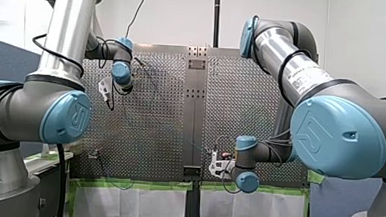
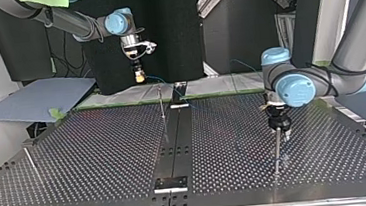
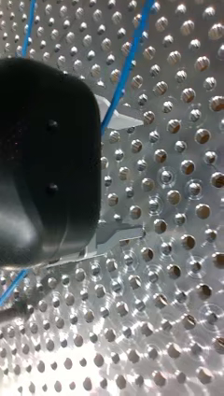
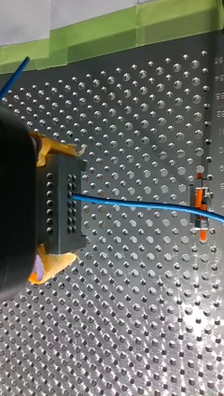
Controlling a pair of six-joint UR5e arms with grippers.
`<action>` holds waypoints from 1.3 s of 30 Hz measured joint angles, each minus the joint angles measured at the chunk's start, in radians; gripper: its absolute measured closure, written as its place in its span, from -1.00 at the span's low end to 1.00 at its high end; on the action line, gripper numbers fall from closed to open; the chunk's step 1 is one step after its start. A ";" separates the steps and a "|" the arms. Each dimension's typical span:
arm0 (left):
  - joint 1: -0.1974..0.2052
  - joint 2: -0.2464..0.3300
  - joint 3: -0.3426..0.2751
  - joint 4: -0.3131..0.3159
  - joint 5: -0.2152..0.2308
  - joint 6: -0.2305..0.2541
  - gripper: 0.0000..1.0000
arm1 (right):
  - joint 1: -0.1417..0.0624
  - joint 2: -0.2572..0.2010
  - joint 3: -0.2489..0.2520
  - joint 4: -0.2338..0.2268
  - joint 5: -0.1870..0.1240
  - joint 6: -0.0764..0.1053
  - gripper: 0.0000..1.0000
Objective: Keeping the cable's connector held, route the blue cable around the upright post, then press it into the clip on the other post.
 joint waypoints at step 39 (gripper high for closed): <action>0.108 0.087 -0.186 0.215 0.137 -0.329 -1.00 | 0.006 0.000 0.000 0.012 -0.013 -0.018 1.00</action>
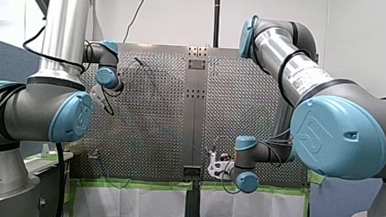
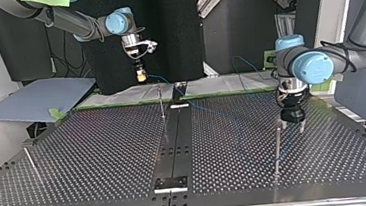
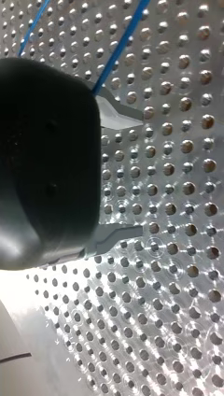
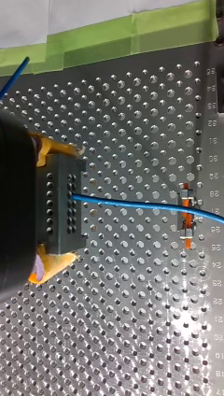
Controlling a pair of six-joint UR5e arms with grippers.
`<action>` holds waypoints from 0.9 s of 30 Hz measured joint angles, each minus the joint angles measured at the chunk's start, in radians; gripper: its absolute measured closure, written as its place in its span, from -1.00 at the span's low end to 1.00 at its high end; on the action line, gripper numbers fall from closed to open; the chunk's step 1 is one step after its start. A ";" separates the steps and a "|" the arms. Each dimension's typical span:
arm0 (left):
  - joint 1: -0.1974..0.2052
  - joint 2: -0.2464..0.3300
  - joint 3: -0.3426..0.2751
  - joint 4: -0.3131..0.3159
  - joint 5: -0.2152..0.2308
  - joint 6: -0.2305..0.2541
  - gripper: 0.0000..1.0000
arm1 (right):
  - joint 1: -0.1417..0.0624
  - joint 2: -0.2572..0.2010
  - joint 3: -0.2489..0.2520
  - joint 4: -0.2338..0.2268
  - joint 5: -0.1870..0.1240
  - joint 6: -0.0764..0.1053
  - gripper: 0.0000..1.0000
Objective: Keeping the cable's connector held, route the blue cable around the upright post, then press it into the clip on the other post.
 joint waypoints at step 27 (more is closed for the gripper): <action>0.015 0.162 -0.145 0.026 0.167 -0.220 -1.00 | 0.001 0.000 0.000 0.003 0.000 -0.004 1.00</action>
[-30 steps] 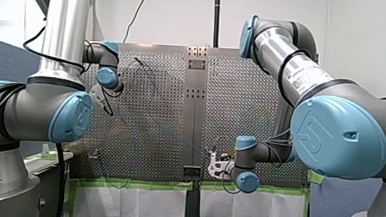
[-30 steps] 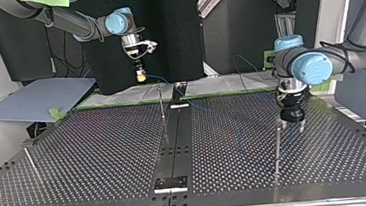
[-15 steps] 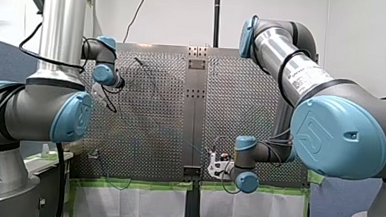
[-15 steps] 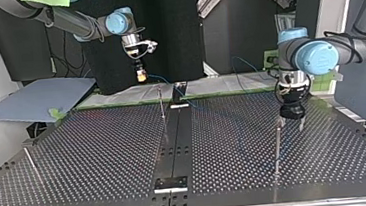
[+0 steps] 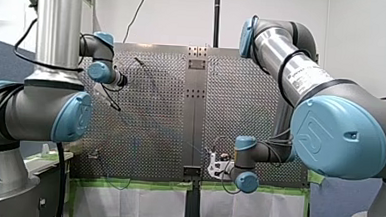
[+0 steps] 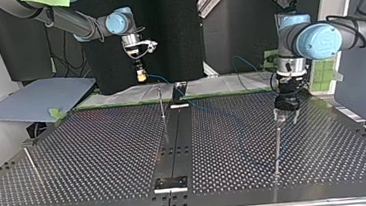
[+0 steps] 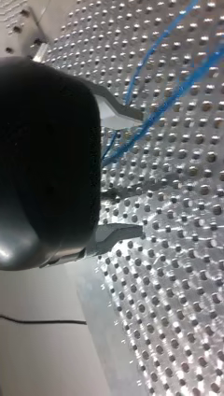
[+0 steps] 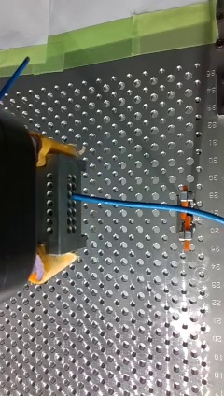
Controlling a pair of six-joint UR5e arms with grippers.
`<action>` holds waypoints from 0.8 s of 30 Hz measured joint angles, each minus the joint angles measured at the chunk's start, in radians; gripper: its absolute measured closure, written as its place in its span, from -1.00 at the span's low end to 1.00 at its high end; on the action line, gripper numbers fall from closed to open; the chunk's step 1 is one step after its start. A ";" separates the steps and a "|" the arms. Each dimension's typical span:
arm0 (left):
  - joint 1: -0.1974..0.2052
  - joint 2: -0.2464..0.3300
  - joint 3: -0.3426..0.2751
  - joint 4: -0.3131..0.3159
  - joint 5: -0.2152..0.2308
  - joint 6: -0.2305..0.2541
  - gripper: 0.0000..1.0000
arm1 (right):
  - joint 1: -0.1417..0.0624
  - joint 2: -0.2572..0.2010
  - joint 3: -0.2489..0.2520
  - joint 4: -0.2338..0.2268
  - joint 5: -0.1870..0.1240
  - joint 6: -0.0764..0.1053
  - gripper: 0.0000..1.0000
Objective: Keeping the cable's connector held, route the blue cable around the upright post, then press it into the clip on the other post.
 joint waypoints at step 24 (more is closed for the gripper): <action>0.003 0.205 -0.039 -0.152 -0.080 -0.048 -1.00 | -0.006 0.000 0.000 0.002 0.000 0.000 1.00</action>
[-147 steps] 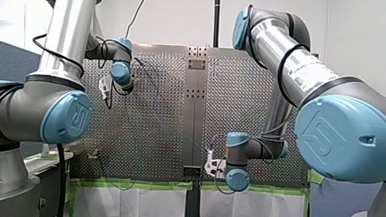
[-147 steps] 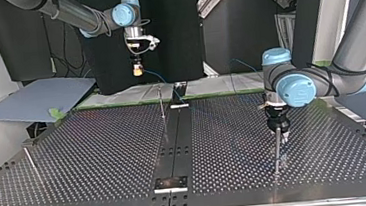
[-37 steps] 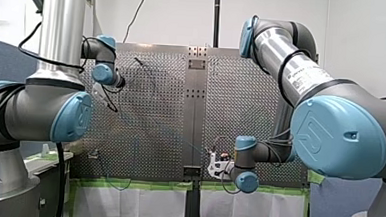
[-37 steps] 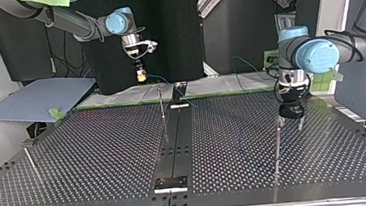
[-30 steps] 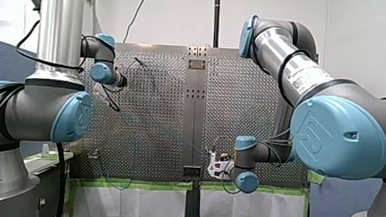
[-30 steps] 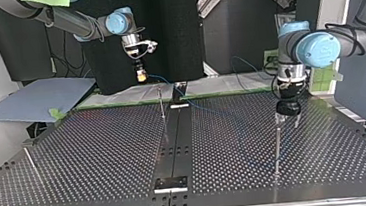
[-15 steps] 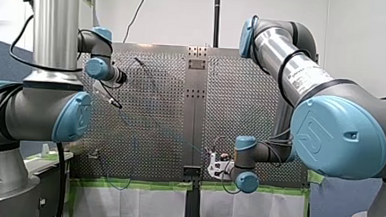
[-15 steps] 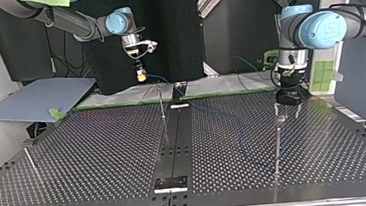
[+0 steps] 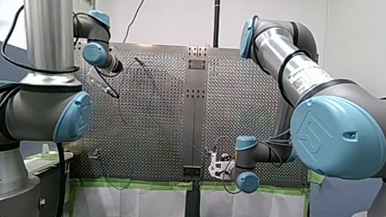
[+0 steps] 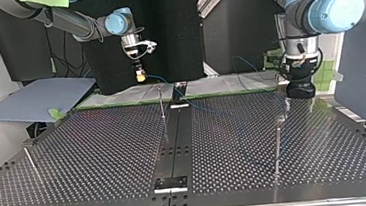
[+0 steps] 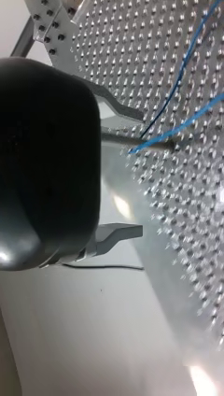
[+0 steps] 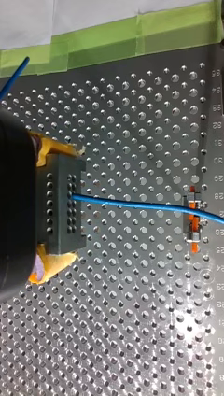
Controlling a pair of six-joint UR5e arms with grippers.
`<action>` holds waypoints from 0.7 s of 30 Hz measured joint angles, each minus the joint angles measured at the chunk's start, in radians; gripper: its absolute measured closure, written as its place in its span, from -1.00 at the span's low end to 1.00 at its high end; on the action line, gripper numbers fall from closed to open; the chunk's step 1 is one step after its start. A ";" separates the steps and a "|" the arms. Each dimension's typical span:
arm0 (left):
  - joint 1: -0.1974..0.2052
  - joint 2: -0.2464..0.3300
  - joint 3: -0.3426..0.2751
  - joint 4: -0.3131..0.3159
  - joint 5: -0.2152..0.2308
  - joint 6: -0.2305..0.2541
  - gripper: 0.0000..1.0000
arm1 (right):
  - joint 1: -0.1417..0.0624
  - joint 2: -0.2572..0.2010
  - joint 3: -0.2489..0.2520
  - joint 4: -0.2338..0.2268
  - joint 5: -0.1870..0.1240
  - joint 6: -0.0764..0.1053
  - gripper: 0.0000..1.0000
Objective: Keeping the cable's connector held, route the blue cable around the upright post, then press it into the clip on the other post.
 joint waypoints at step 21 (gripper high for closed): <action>0.022 0.185 0.119 -0.187 0.009 0.187 -1.00 | 0.002 0.000 0.000 0.002 -0.011 0.000 1.00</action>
